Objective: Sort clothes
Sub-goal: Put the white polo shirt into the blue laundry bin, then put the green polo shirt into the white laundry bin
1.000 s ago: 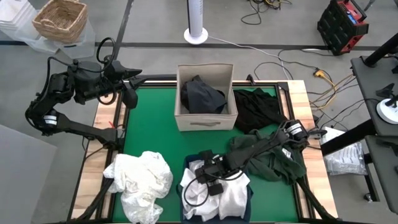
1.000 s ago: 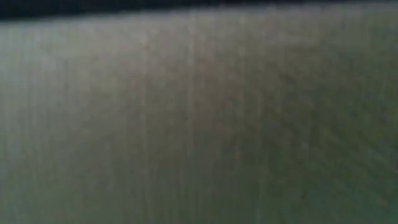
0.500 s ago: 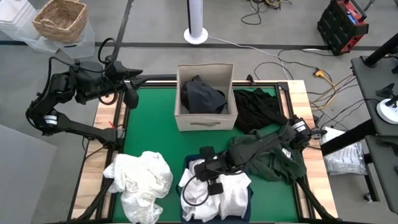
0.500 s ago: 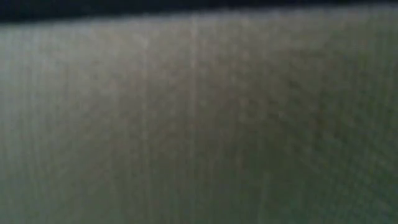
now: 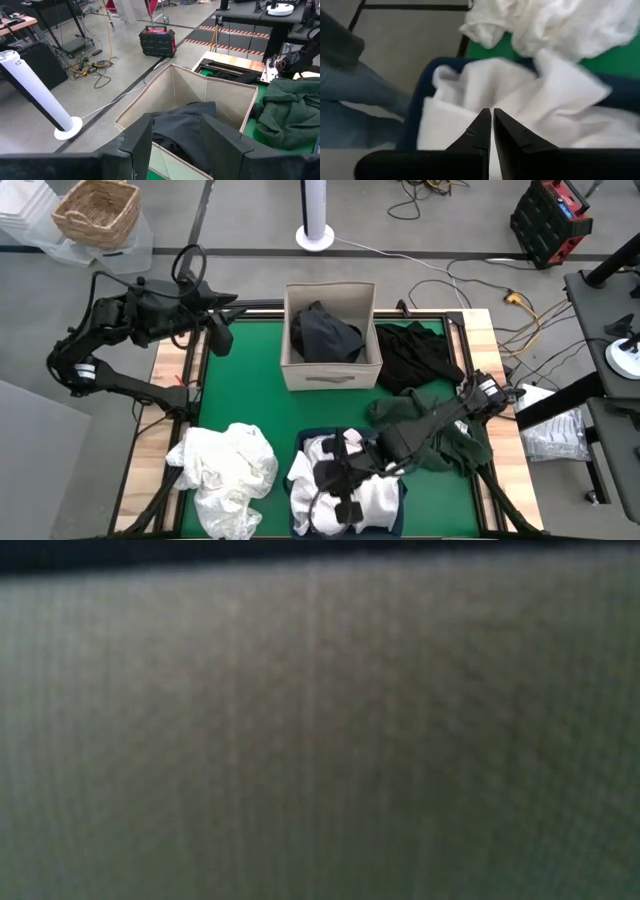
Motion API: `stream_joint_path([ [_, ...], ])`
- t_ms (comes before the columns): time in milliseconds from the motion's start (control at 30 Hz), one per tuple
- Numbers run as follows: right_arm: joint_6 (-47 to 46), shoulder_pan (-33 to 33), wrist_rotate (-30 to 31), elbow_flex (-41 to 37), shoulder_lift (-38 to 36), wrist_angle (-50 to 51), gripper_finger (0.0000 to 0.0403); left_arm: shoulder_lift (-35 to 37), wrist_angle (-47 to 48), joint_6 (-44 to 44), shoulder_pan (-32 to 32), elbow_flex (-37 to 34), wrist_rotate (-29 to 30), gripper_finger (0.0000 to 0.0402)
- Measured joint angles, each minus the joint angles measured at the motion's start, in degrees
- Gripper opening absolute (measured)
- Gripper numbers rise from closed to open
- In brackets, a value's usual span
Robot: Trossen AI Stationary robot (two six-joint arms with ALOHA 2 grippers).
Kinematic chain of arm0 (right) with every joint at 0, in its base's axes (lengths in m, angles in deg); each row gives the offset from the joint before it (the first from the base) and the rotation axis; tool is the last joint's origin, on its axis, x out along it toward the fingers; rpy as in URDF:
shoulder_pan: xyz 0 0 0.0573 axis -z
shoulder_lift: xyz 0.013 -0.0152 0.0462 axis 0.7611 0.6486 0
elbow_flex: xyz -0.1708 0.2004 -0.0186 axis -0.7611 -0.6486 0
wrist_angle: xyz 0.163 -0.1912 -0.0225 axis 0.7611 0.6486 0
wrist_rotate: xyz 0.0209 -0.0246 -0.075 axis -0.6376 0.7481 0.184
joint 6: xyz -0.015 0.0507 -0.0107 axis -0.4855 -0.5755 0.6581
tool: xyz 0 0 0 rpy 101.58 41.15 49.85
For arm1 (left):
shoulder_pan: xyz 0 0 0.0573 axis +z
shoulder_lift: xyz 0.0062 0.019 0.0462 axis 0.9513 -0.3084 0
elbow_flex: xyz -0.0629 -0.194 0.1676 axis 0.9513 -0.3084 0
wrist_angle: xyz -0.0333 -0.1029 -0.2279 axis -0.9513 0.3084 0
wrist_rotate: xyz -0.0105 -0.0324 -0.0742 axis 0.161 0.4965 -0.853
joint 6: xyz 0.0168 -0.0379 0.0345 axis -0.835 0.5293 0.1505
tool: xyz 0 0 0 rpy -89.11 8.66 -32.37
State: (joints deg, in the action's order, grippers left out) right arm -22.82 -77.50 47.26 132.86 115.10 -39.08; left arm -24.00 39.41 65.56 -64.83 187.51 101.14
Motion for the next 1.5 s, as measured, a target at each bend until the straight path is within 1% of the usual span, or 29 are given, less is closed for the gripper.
stream_joint_path([
  [200,-6.8,-2.8,-0.8,-8.3,0.1,-6.0,0.0012,-1.1,0.0,0.0,0.0,0.0,0.0,0.0145],
  [400,-11.6,-4.6,-1.2,-15.5,0.1,-6.1,0.0012,-1.4,-0.1,0.0,0.0,0.0,0.0,0.0145],
  [600,-12.2,-4.7,-0.9,-21.9,0.1,-7.0,0.0012,-1.4,-0.1,0.0,0.0,0.0,0.0,0.0145],
  [733,-12.1,-4.7,-0.8,-22.5,0.1,-7.0,0.0012,-1.2,-0.1,0.0,0.0,0.0,0.0,0.0145],
  [833,-12.2,-4.7,-0.8,-20.7,0.1,-6.0,0.0012,-0.9,-0.1,0.0,0.0,0.0,0.0,0.0145],
  [933,-12.2,-4.7,-0.8,-16.2,0.1,-1.9,0.0012,-0.5,-0.1,0.0,0.0,0.0,0.0,0.0145],
  [1067,-11.2,-4.7,-0.8,-8.7,0.0,7.1,0.0012,0.0,-0.1,0.0,0.0,0.0,0.0,0.0145],
  [1267,-6.2,-4.6,-0.5,4.1,-0.1,23.0,0.0012,0.6,0.0,0.0,0.0,0.0,0.0,0.0145],
  [1400,-3.2,-4.1,2.8,10.4,-0.1,32.2,0.0012,0.7,0.0,0.9,0.0,0.0,-3.2,0.0145],
  [1500,-0.4,-3.4,7.2,14.2,-0.4,37.5,0.0012,0.7,0.1,2.6,0.0,0.0,-5.2,0.0145],
])
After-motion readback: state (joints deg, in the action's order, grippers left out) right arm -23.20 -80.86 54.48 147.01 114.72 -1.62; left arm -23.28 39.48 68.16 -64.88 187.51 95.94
